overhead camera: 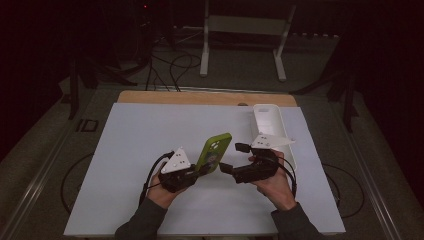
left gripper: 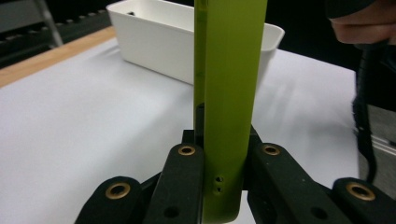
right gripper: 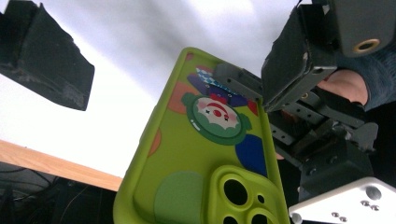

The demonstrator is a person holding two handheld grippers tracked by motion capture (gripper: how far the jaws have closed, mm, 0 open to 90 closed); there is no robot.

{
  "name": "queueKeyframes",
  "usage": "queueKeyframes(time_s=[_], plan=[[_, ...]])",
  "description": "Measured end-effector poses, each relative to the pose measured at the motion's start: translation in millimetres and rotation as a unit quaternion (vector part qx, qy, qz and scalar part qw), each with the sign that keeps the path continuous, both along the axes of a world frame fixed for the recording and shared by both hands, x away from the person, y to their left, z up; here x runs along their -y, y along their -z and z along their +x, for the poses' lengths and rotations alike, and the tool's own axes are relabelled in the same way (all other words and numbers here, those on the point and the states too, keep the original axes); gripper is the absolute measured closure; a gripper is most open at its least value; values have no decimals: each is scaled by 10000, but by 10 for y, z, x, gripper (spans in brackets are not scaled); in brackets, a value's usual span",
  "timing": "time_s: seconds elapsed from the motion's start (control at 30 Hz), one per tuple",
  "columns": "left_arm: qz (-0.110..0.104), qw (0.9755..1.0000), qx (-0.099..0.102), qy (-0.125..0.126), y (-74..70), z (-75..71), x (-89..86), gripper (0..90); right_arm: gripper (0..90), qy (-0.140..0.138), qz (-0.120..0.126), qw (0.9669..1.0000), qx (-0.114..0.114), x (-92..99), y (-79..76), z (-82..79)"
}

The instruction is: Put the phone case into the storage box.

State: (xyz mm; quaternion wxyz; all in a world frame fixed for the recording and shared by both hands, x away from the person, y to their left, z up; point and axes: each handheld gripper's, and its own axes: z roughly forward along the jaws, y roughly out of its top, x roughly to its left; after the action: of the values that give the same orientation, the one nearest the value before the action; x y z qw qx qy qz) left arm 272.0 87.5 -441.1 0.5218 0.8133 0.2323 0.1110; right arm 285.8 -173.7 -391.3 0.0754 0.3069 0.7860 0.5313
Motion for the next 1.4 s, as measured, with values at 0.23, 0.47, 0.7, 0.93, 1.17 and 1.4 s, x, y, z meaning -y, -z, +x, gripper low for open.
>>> queueKeyframes(time_s=[0.23,0.47,0.7,0.93,1.17,1.4], plan=[[33,9998,40,-170,31,-15,26,865,89,127,20,9998,138,-22,-39,-20],[41,9996,54,-265,57,-27,52,865,86,194,64,9996,218,-59,-67,-22],[17,9993,85,-372,73,-44,79,865,83,306,212,9990,251,-70,-94,-11],[35,9991,71,-414,90,-46,99,865,82,463,373,9977,324,-81,-144,-12],[-7,9982,133,-583,94,-63,113,865,81,495,446,9972,331,-112,-168,6],[-97,9969,156,-759,98,-75,114,865,80,553,541,9965,316,-152,-187,23]])
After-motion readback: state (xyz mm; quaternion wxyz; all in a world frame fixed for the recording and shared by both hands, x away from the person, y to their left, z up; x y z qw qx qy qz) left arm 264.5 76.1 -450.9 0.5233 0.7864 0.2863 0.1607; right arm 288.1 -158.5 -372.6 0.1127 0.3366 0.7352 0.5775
